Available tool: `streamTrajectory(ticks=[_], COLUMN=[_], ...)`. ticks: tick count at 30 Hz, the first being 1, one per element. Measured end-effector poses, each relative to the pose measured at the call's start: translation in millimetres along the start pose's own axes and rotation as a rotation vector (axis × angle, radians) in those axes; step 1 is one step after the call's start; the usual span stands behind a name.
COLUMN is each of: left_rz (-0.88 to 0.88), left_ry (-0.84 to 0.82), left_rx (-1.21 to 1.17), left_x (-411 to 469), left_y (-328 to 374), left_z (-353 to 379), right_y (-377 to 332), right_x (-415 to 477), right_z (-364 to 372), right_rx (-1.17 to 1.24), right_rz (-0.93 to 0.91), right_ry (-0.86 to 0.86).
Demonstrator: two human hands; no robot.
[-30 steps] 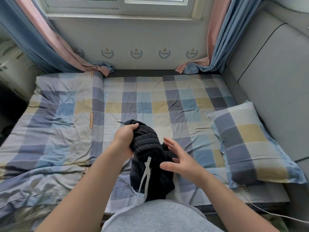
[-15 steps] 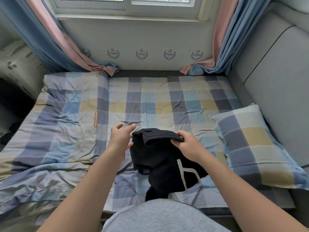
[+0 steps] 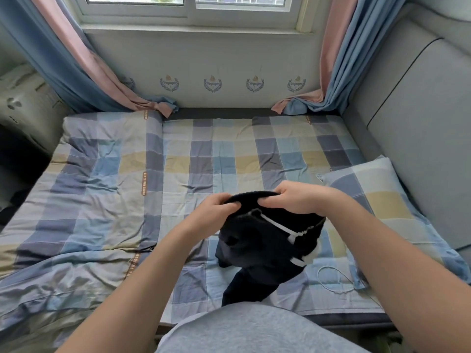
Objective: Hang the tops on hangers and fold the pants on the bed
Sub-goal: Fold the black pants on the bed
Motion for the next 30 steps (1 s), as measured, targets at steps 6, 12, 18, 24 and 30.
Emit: streamTrajectory(ticks=[6,12,18,24,30], left_rz=[-0.069,0.026,0.04,-0.158,-0.489], left_ry=[0.098,0.271,0.416,0.392,0.33], left_rx=[-0.094,-0.117,0.154,0.559,0.563], left_x=[-1.1,-7.0,-4.5,-0.3,-10.9], left_y=[-6.6,-5.5,-33.6,-107.9,-189.1], left_z=[-12.4,-31.1,-51.7,-66.0,-55.1], right_y=[28.2,60.3,109.0,160.8,193.2], right_x=[13.7,42.7,50.6,37.1,43.4], right_z=[24.9,32.4,39.5,38.6,67.5], right_rx=[0.03,-0.156,-0.242,-0.307,0.659], right_rz=[-0.01,0.088,0.276,0.49,0.415], right_ry=[-0.096,0.159,0.437,0.577,0.612])
Point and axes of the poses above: each hand's wrist, its own x-axis towards the middle knuckle, its own z-axis out of the palm, y = z × x, the point moved 6 cm from there along x, towards the middle knuckle, and after that the axes turned 11 degrees about -y, right-handed, at the moved point
